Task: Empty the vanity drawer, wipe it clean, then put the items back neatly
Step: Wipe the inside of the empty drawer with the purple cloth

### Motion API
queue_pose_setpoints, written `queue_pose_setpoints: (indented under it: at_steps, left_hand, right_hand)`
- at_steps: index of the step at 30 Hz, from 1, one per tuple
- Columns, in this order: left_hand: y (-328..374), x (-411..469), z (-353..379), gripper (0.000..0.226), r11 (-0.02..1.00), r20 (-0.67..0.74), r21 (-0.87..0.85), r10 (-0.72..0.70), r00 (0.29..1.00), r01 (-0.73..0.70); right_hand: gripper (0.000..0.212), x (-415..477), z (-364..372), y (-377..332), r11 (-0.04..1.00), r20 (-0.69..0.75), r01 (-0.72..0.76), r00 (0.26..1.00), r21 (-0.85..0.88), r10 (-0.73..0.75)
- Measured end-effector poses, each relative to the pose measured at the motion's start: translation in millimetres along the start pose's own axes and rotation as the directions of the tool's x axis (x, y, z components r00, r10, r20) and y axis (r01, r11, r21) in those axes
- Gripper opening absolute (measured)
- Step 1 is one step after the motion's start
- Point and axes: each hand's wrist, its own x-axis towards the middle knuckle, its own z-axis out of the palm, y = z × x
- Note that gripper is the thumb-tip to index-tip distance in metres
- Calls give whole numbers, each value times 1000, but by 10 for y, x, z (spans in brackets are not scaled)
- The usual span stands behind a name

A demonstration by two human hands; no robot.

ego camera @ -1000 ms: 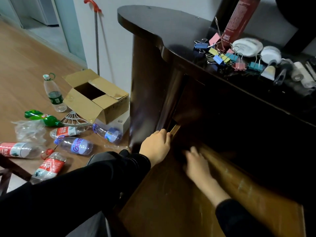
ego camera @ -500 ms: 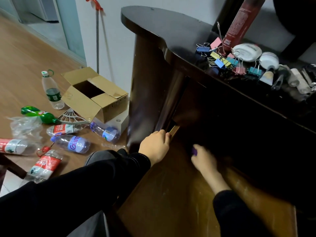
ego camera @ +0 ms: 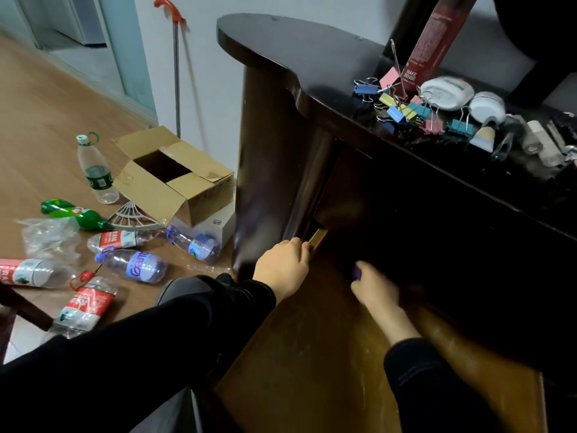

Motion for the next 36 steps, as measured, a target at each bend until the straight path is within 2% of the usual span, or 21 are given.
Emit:
queue_pose_setpoints:
  at_steps: [3,8,13,15,20,23,28,31,34,36]
  left_hand:
    - [-12,-5,11,38,1000,4,6,-2,1000,2]
    - [-74,32,82,38,1000,-18,-13,12,1000,-12]
    - [-41,16,29,39,1000,-11,-27,11,1000,-11]
    - [-31,8,13,40,1000,-4,-27,16,1000,-16]
    - [-68,27,56,40,999,-10,-49,18,1000,-19]
    - [-96,50,91,39,998,-13,-55,25,1000,-25]
    - [-80,43,58,40,998,-1,-58,16,1000,-16]
    - [-58,24,26,41,998,18,-68,5,1000,-4]
    - [-63,24,28,42,998,11,-70,-2,1000,3]
    - [-75,37,47,42,997,16,-78,-6,1000,8]
  right_hand:
    - [52,-108,-23,-79,998,23,53,998,-39,-52]
    - [57,-676,237,201,988,64,141,989,-69,-137]
    - [53,-224,33,125,998,-3,-15,1000,-57,15]
    - [52,-74,-41,53,997,53,-76,996,-9,77]
    - [54,-458,109,119,995,17,33,999,-89,-32]
    - [55,-802,324,252,990,71,111,992,-92,-104]
    - [54,-387,132,114,998,-5,21,1000,-59,-21]
    - [46,-179,-45,-76,998,10,3,1000,-67,-3]
    - [49,-391,-11,-184,983,72,103,993,-150,-93]
    - [52,-705,196,-210,935,111,274,960,-223,-255]
